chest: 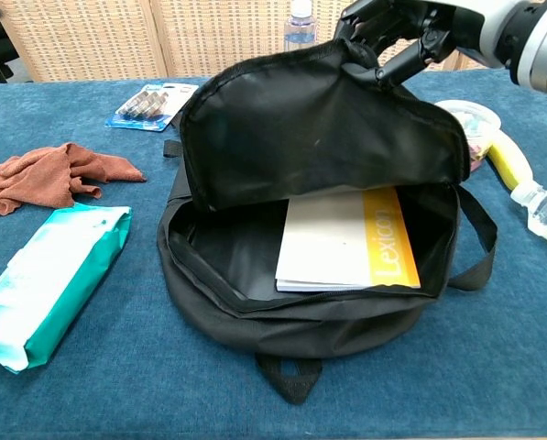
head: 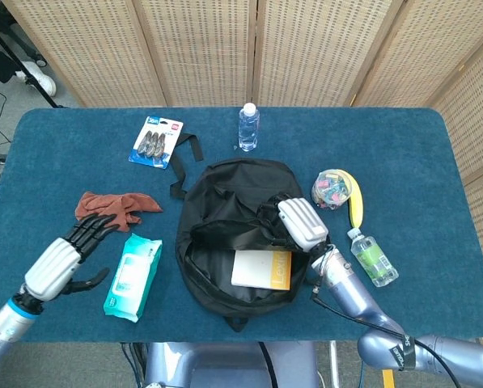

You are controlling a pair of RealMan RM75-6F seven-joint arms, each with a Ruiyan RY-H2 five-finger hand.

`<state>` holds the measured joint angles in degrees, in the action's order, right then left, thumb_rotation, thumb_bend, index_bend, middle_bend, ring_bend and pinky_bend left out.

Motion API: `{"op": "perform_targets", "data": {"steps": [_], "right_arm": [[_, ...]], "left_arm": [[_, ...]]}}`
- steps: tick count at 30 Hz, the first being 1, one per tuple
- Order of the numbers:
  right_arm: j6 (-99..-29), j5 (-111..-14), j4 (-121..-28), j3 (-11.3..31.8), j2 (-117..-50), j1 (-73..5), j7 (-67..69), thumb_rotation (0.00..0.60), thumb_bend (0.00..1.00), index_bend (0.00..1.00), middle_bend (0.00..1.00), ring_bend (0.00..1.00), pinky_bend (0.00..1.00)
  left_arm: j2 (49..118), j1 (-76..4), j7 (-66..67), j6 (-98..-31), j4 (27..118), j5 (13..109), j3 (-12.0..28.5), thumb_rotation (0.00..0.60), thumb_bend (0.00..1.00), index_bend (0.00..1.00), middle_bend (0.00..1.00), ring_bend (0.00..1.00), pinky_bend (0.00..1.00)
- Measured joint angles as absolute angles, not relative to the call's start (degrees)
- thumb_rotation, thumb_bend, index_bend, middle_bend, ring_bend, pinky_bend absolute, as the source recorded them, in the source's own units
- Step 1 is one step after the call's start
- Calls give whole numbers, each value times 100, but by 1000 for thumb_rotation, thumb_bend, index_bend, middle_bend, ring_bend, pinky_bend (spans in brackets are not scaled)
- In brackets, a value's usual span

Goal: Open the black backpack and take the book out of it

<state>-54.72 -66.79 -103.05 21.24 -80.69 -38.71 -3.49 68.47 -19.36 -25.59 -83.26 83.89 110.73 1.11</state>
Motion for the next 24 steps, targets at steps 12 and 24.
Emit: {"op": "perform_targets", "data": {"steps": [12, 24], "right_arm": [[-5540, -6095, -10599, 2286, -7892, -4066, -444, 600, 595, 609, 580, 372, 257], [-5529, -5671, -10767, 2328, -7706, -4236, -537, 600, 595, 609, 580, 372, 257]], "left_arm": [[7657, -2685, -2002, -7500, 8697, 11197, -13, 600, 394, 0, 0, 0, 0], [8551, -3325, -1500, -6525, 8682, 10801, 144, 600, 367, 0, 0, 0, 1]]}}
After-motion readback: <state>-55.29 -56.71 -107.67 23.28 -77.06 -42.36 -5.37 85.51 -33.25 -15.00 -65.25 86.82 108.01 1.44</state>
